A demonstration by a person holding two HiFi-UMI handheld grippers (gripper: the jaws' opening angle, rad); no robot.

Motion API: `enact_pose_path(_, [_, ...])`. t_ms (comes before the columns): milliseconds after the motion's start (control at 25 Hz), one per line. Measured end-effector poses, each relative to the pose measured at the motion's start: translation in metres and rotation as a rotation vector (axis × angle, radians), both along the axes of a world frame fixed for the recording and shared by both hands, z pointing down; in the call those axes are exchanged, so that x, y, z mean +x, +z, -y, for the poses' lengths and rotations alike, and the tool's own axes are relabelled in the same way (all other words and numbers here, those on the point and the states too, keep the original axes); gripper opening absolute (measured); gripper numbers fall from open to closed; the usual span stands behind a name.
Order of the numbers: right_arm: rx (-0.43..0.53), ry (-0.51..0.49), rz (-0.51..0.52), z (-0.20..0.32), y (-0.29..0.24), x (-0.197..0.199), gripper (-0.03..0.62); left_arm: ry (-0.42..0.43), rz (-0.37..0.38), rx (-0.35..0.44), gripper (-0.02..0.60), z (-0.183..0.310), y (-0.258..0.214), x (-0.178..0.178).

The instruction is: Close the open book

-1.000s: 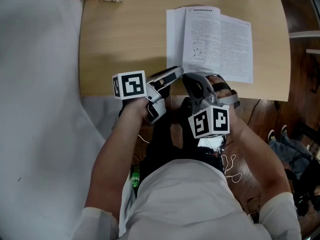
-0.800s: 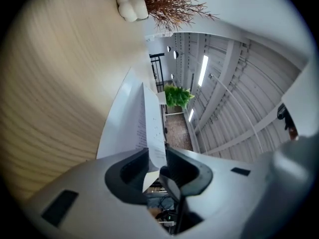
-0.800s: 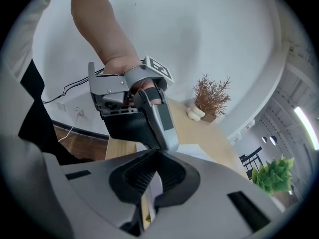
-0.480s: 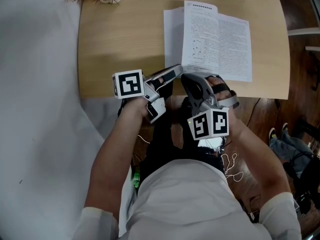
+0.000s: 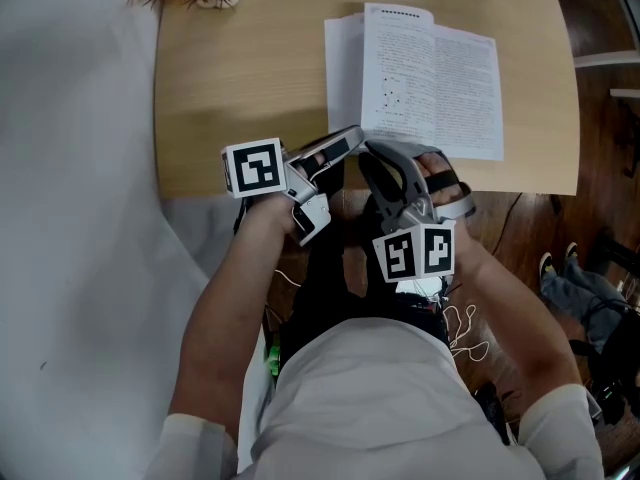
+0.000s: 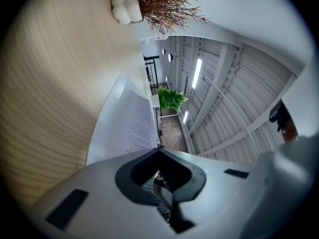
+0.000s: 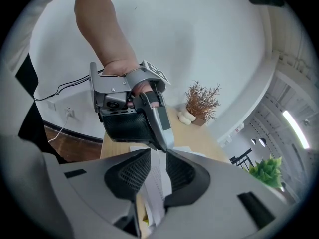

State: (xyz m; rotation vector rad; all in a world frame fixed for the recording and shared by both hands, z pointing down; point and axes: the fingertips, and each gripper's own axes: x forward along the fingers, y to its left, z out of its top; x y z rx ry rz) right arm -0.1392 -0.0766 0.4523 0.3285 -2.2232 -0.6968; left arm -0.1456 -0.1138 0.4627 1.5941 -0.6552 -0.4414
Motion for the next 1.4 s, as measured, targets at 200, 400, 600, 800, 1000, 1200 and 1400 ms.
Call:
enact_pose_path(200, [0.062,0.036,-0.031,0.003,0.004,0.004,0.077,0.005,0.008,0.011,-0.005,0.000,0.001,-0.001])
enact_pose_path(400, [0.104,0.054,-0.051,0.007,0.005,0.004,0.075,-0.003,-0.008,-0.016,-0.005,-0.002,0.001,0.000])
enact_pose_path(600, [0.139,0.075,-0.048,0.011,0.001,0.004,0.005,-0.001,-0.004,-0.020,-0.005,-0.002,0.001,0.000])
enact_pose_path(800, [0.135,0.083,-0.030,0.012,-0.005,0.005,0.003,0.016,0.057,0.023,-0.003,-0.003,-0.004,-0.002])
enact_pose_path(1000, [0.141,0.119,0.000,0.015,-0.019,0.013,0.003,-0.029,0.104,0.089,-0.003,-0.002,-0.017,-0.011])
enact_pose_path(1200, [0.146,0.148,0.012,0.020,-0.028,0.025,0.003,-0.074,0.149,0.183,-0.003,-0.005,-0.041,-0.013])
enact_pose_path(1400, [0.146,0.170,0.031,0.022,-0.038,0.036,0.003,-0.137,0.235,0.339,-0.003,-0.004,-0.078,-0.013])
